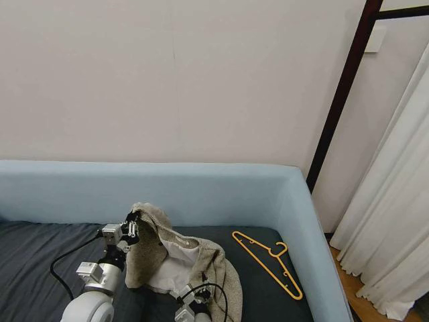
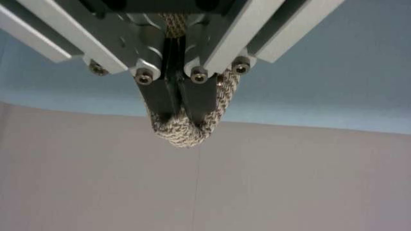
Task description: Pick up the clothes from the sofa and hang them on the clothes hanger.
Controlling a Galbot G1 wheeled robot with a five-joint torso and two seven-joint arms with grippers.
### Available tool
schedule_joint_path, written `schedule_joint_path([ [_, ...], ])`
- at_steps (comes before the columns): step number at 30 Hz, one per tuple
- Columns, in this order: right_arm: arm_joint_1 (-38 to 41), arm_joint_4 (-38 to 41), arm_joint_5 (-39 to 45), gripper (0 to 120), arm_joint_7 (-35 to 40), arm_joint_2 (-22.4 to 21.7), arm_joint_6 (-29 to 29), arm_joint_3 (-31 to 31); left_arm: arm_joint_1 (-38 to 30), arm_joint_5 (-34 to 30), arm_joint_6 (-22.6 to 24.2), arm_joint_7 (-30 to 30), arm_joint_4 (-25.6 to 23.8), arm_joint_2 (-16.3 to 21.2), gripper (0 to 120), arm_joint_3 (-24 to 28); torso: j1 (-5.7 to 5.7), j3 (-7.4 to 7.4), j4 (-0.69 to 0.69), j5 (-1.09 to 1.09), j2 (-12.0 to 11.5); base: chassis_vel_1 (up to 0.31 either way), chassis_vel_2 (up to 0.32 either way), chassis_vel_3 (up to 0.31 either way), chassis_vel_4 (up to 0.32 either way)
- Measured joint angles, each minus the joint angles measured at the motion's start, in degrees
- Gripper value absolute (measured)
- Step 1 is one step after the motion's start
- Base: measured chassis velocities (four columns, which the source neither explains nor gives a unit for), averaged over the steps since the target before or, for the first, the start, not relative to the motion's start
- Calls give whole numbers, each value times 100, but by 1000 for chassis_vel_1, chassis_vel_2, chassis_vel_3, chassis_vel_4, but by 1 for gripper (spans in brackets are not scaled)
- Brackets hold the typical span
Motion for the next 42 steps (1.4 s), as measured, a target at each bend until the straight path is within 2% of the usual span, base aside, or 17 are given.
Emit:
schedule_joint_path([
  [2, -48, -1, -95, 45, -17, -68, -1, 43, -30, -1, -1, 0, 22, -7, 0, 28, 0, 0, 0, 0, 0, 0, 0, 0, 0],
  [3, -48, -1, -95, 45, -17, -68, -1, 43, -30, -1, -1, 0, 22, -7, 0, 28, 0, 0, 0, 0, 0, 0, 0, 0, 0],
  [8, -141, 89, -206, 22, -123, -303, 127, 151, -80, -6, -5, 0, 71, -6, 0, 58, 0, 0, 0, 0, 0, 0, 0, 0, 0],
  [9, -141, 89, -206, 22, -123, -303, 127, 151, -80, -6, -5, 0, 71, -6, 0, 58, 0, 0, 0, 0, 0, 0, 0, 0, 0],
  [11, -199, 310, -242, 13, -290, -551, 414, 225, -91, -16, -7, 0, 97, 8, 0, 64, 0, 0, 0, 1, 0, 0, 0, 0, 0],
  [15, -261, 641, -163, 0, -530, -897, 774, 326, -110, -24, -13, 1, 122, 20, 0, 76, 0, 0, 0, 1, 0, 0, 0, 0, 0],
  [18, -315, 828, -17, 0, -757, -1108, 1131, 434, -128, -29, -14, 1, 135, 21, 0, 84, 0, 0, 0, 1, 0, 0, 0, 0, 0],
  [20, -366, 998, 206, 0, -1060, -1279, 1584, 573, -144, -33, -16, 0, 153, 27, 0, 92, 0, 0, -1, 1, 0, 0, 0, 0, 0],
  [23, -392, 1330, 1172, 0, -2001, -1626, 2842, 958, -177, -50, -18, 0, 176, 44, 0, 98, 0, 1, 0, 1, 0, 0, 0, 0, 0],
  [24, -392, 1330, 1172, 0, -2001, -1626, 2842, 958, -177, -50, -18, 0, 176, 44, 0, 98, 0, 1, 0, 1, 0, 0, 0, 0, 0],
  [27, -317, 1453, 2359, 0, -3331, -1850, 3963, 1441, -222, -99, -19, 1, 177, 71, 0, 85, 0, 0, 0, 0, 0, 0, 0, 0, 0],
  [28, -317, 1453, 2359, 0, -3331, -1850, 3963, 1441, -222, -99, -19, 1, 177, 71, 0, 85, 0, 0, 0, 0, 0, 0, 0, 0, 0],
  [30, -262, 1486, 2908, 0, -3933, -1925, 4306, 1641, -254, -139, -19, 0, 173, 92, 0, 62, 0, 0, 0, 1, 0, 0, 0, 0, 0],
  [33, -78, 1505, 3901, 0, -5178, -2032, 4719, 2059, -401, -309, -19, -31, 70, 202, 0, -45, 0, 1, 1, 0, 0, 0, 0, 0, 0],
  [34, -78, 1505, 3901, 0, -5178, -2032, 4719, 2059, -401, -309, -19, -31, 70, 202, 0, -45, 0, 1, 1, 0, 0, 0, 0, 0, 0],
  [38, 368, 1609, 5040, 0, -6560, -2116, 4799, 2582, -674, -677, 62, -151, -191, 524, 0, -262, 0, 1, 0, 0, 0, 0, 0, 0, 0],
  [42, 719, 1751, 5574, 0, -6985, -2164, 4686, 2862, -793, -894, 111, -206, -399, 805, 0, -503, 0, 1, 1, 0, -1, 0, 0, 0, 0],
])
